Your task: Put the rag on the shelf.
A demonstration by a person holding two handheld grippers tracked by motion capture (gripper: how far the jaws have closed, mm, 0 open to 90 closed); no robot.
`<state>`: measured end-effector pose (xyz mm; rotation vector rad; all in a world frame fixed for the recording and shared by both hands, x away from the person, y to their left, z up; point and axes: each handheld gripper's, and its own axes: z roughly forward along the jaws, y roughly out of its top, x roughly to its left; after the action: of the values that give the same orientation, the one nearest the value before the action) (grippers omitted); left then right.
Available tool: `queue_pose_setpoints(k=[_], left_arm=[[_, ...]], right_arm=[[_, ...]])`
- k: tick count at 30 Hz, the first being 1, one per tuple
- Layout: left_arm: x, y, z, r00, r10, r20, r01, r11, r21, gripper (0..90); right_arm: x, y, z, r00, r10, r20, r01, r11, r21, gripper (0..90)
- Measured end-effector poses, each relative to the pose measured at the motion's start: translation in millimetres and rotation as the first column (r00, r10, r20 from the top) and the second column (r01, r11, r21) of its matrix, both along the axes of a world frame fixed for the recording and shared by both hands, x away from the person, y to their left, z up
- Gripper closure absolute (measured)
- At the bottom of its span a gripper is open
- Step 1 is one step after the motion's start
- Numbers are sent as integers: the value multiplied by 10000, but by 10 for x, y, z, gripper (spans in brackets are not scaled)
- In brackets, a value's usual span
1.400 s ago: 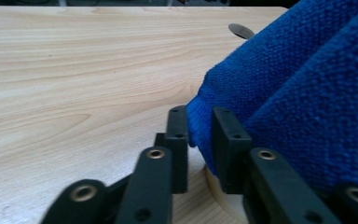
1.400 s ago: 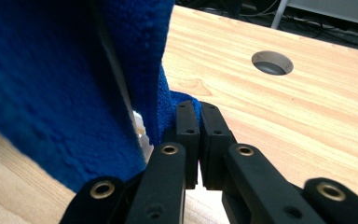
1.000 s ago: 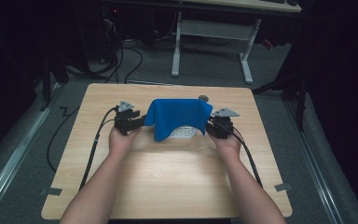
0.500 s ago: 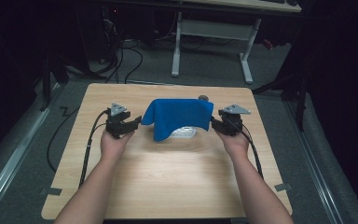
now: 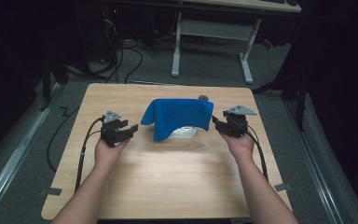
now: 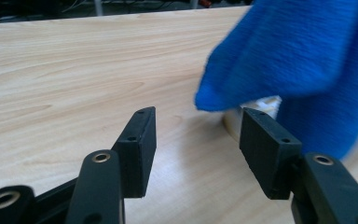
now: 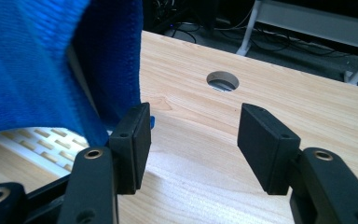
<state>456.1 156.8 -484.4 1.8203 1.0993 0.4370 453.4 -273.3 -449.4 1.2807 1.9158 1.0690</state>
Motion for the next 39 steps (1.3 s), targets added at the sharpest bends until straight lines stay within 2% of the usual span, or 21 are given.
queue_pose_setpoints(k=[1,3,6,9,12,15,17,20,22,26,27,31,33,34,36,38,39], left_arm=[[-40,7,-9,10000,-63,5,63,10000,-19,468],[-125,24,-30,9998,-204,-41,204,9998,19,468],[-245,53,-51,9994,-335,-63,335,9994,-23,468],[-354,81,-73,9989,-437,-147,437,9990,-39,468],[-503,120,-94,9983,-555,-171,552,9983,-159,468],[-647,157,-126,9972,-704,-232,700,9974,-166,464],[-732,187,-142,9966,-767,-292,761,9968,-235,461],[-865,242,-173,9959,-831,-345,819,9960,-370,456],[-955,275,-199,9948,-923,-421,910,9953,-326,454],[-1102,302,-252,9938,-1006,-482,1010,9949,73,444],[-1146,308,-267,9937,-1006,-495,1015,9947,153,444],[-1393,312,-363,9901,-1146,-813,1142,9934,-90,424],[-1529,259,-395,9863,-1347,-952,1371,9904,194,426],[-1575,237,-397,9850,-1473,-895,1508,9880,331,424],[-1612,198,-408,9835,-1651,-744,1688,9846,463,429],[-1587,188,-420,9830,-1703,-686,1735,9839,430,432],[-1556,194,-429,9821,-1697,-822,1733,9841,388,431]], right_arm=[[-22,-7,9,10000,10,28,-10,10000,44,449],[-92,-23,7,9993,-77,374,77,10000,5,451],[-150,-33,-1,9999,17,145,-16,9999,-117,436],[-241,-28,9,9997,223,136,-220,9995,-218,417],[-398,-25,9,9974,376,613,-365,9992,-188,423],[-546,-43,-9,9976,577,374,-573,9983,-118,400],[-648,-56,-34,9962,592,642,-592,9982,-11,401],[-793,-69,-75,9961,712,515,-709,9975,-75,385],[-904,-71,-129,9943,835,665,-833,9965,-61,385],[-1083,-17,-260,9927,1144,371,-1135,9932,-270,373],[-1083,-17,-260,9927,1144,371,-1135,9932,-270,373],[-1210,60,-369,9919,1271,-62,-1272,9915,-290,353],[-1277,107,-431,9915,1256,-352,-1271,9910,-425,342],[-1353,133,-480,9931,1097,-407,-1112,9931,-374,343],[-1492,160,-571,9958,894,-214,-899,9957,-233,353],[-1587,204,-622,9923,1162,-437,-1175,9926,-296,344],[-1606,215,-632,9904,1309,-436,-1322,9909,-269,349]])
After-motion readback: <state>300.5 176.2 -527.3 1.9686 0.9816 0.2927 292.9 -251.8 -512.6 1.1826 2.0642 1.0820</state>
